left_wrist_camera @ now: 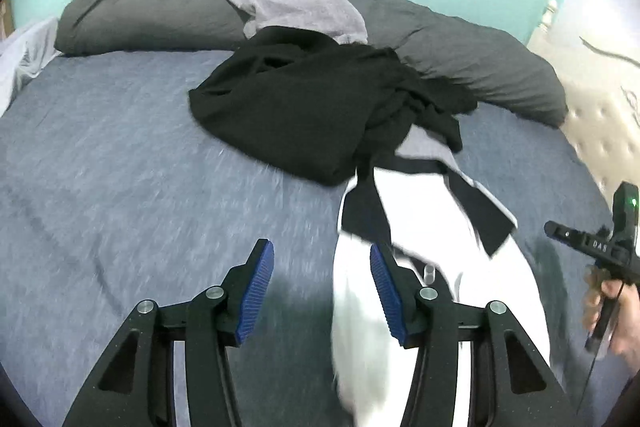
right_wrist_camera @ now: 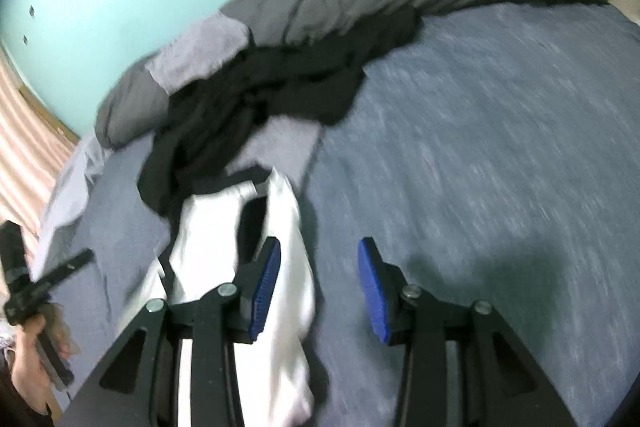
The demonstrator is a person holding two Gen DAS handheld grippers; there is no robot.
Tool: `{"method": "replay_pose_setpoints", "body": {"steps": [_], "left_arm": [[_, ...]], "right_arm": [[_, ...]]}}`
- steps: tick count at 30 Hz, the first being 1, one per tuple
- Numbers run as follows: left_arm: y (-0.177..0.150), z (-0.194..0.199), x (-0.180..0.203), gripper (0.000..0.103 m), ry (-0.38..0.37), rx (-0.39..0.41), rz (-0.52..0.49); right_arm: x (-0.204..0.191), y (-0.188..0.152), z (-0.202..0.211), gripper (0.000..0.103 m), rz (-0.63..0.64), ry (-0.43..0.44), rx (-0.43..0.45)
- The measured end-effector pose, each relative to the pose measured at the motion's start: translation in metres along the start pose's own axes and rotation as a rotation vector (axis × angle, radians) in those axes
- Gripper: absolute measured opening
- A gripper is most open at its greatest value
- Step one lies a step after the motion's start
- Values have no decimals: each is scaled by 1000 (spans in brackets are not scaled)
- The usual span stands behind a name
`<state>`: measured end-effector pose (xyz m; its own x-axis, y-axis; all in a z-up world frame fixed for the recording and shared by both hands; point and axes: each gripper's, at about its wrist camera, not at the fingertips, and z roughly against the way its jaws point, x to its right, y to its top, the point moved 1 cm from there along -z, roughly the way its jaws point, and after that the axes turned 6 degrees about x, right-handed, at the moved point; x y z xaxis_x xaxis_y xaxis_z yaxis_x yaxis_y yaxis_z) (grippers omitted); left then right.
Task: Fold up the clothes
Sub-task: 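Open both grippers to release the white shorts onto the bed, then move the right gripper to the white polo's black-trimmed edge and grasp it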
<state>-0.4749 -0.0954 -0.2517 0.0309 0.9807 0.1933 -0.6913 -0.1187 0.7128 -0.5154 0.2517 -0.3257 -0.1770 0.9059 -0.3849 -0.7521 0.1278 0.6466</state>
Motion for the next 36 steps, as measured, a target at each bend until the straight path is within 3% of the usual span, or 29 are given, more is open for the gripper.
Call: {"method": "replay_pose_setpoints", "body": {"steps": [14, 22, 28, 36], "left_arm": [[-89, 85, -1, 60, -55, 38, 112], [-138, 93, -6, 63, -49, 6, 162], [-170, 96, -8, 63, -55, -3, 140], [-182, 94, -13, 64, -80, 5, 163]], "right_arm": [[-7, -75, 41, 40, 35, -110, -74], [-1, -100, 37, 40, 44, -153, -120], [-4, -110, 23, 40, 60, -167, -151], [-28, -112, 8, 40, 128, -145, -129]]}}
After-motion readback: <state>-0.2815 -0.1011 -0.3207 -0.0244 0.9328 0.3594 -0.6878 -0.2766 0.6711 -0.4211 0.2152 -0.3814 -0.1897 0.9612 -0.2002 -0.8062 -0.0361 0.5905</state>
